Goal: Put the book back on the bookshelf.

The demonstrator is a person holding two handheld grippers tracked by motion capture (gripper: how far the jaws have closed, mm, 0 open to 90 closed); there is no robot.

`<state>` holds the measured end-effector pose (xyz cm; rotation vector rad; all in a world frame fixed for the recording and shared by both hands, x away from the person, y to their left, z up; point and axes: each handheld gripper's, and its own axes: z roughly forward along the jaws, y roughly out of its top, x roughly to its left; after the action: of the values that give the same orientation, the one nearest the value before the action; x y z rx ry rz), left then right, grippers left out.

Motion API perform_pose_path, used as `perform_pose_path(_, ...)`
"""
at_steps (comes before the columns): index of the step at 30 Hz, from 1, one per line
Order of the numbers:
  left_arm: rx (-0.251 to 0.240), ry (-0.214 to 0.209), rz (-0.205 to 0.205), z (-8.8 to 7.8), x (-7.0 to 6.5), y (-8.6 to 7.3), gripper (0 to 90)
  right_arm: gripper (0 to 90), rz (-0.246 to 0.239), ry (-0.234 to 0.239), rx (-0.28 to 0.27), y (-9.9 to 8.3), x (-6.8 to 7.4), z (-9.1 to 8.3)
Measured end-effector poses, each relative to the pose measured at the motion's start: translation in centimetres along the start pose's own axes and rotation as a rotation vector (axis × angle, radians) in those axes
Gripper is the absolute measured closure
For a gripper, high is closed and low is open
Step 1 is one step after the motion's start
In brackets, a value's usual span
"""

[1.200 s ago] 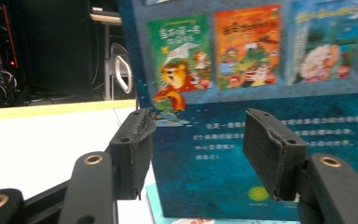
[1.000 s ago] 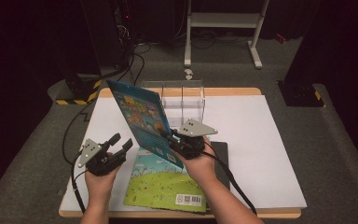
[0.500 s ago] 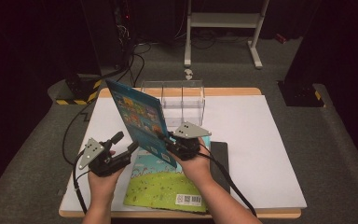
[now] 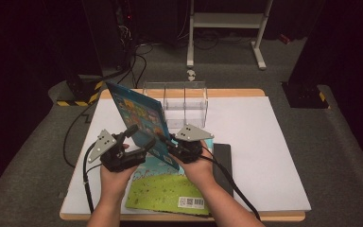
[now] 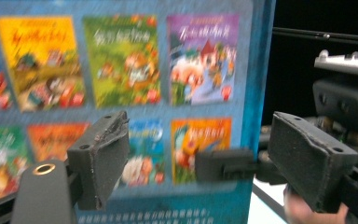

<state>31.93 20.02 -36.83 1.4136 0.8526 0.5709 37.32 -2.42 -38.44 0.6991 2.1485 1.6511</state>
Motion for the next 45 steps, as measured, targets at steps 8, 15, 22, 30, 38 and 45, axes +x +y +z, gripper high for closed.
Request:
perform_pose_path(8, -0.011, -0.046, -0.055, 1.4, -0.5, 1.7, 20.1, 81.3, 0.005, 0.007, -0.007, -0.1, 0.1, 0.0)
perform_pose_path(15, -0.004, -0.037, -0.089, 2.1, -0.7, 1.7, 18.1, 80.4, -0.001, 0.013, -0.006, -0.2, 0.3, 0.0)
perform_pose_path(22, -0.001, 0.004, -0.077, 2.1, -1.0, 1.6, 17.3, 73.4, 0.02, 0.035, 0.041, -1.0, 0.0, -0.5)
perform_pose_path(30, 0.009, 0.055, -0.042, 1.8, -1.8, 1.3, 16.7, 74.4, 0.003, 0.06, 0.073, -2.0, 0.1, -1.4)
perform_pose_path(38, 0.024, 0.109, -0.001, 1.2, -2.4, 1.1, 16.2, 73.5, -0.009, 0.104, 0.095, -2.3, 0.9, -1.4)
perform_pose_path(45, 0.042, 0.15, 0.035, 0.5, -2.7, 0.6, 17.2, 71.9, -0.038, 0.129, 0.119, -2.2, 2.1, -0.9)
